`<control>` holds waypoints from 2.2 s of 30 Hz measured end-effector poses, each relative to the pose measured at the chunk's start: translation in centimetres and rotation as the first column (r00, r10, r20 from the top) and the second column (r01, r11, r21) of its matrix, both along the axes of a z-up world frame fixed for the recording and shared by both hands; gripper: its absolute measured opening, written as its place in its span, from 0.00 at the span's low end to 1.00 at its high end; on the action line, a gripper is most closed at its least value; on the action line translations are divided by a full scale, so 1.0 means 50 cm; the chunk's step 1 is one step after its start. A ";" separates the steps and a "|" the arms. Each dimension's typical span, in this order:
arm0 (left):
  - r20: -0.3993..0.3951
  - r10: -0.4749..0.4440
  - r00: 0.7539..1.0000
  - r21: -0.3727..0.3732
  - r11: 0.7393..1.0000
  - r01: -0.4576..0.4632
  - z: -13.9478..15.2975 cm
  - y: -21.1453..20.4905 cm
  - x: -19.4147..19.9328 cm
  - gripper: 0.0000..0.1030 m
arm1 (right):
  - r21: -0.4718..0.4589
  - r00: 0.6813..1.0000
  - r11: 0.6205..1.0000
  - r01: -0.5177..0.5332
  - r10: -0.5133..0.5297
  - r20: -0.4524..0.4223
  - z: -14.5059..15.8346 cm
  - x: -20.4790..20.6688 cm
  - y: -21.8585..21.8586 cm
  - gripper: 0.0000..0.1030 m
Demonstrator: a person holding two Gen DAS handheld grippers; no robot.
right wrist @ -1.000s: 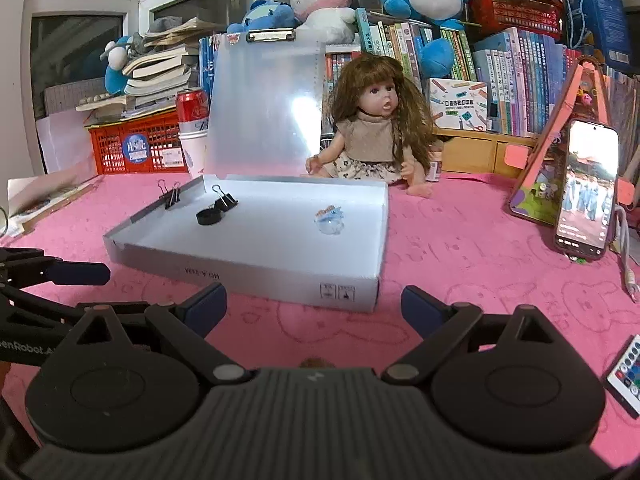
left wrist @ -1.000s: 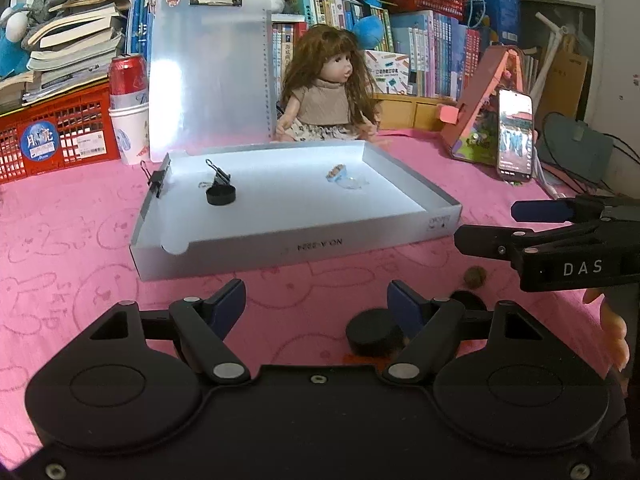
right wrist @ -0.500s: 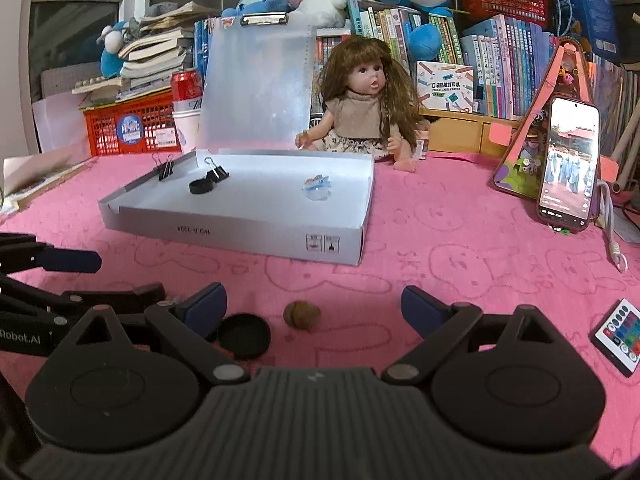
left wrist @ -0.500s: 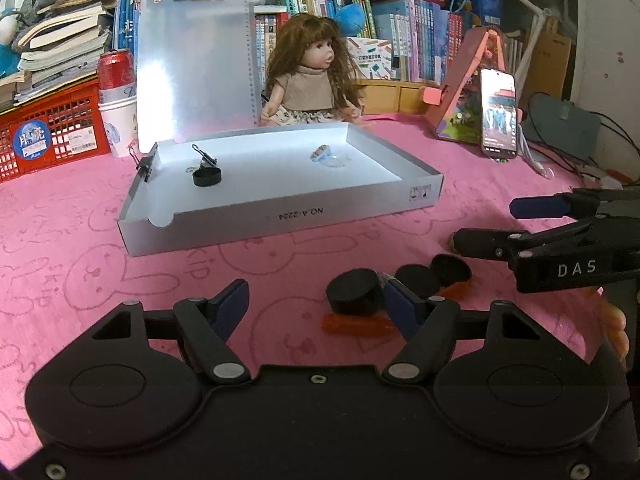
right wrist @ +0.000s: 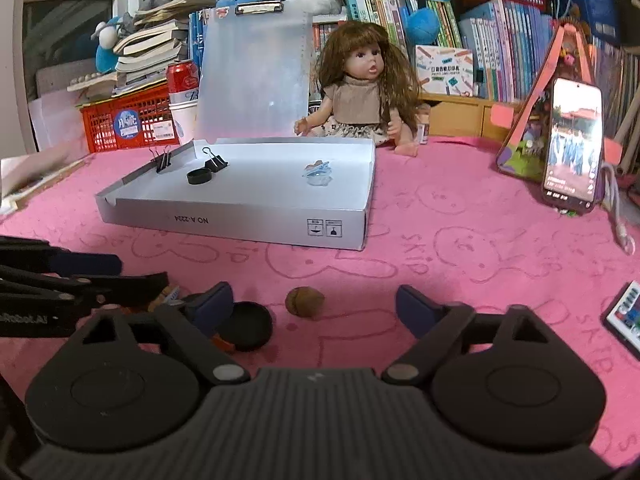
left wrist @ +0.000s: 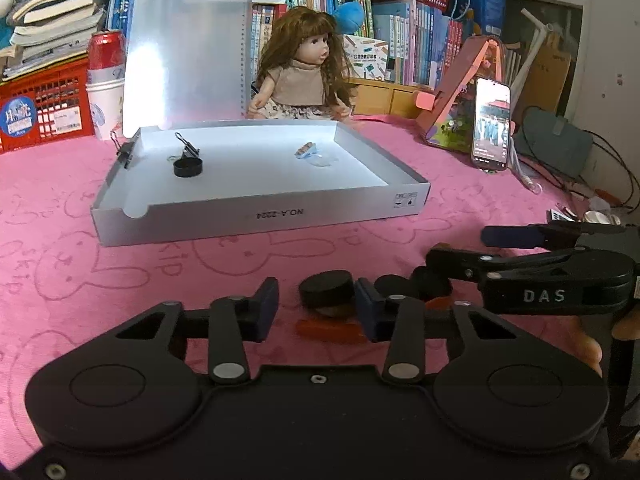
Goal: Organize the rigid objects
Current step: 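Withdraw both grippers toward the remaining black lids and walnut on the table, then grasp a black round lid with the left gripper while the right gripper grasps a walnut, then carry the black lid with the left gripper while the right gripper carries the walnut into the box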
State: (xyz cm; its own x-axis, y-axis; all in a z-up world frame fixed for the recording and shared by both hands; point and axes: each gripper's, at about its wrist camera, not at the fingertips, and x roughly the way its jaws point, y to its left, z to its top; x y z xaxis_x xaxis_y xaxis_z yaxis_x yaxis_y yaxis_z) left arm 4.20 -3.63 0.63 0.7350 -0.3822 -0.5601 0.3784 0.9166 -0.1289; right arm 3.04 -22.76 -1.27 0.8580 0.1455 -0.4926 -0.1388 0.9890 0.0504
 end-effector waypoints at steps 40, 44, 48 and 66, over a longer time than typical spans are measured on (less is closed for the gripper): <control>0.099 0.083 0.992 -0.054 0.995 -0.078 0.059 0.013 0.014 0.29 | 0.014 0.999 1.000 -0.019 0.018 0.033 0.027 0.016 0.022 0.24; 0.104 0.096 0.990 -0.059 0.994 -0.090 0.065 0.017 0.019 0.29 | 0.015 0.999 1.000 -0.020 0.020 0.043 0.032 0.019 0.025 0.24; 0.111 0.116 0.987 -0.059 0.992 -0.110 0.072 0.025 0.033 0.29 | 0.015 0.999 1.000 -0.007 0.006 0.053 0.039 0.033 0.028 0.24; 0.096 0.251 0.963 -0.068 0.967 -0.245 0.080 0.078 0.182 0.29 | 0.089 0.999 0.995 0.035 -0.037 0.021 0.064 0.176 0.033 0.24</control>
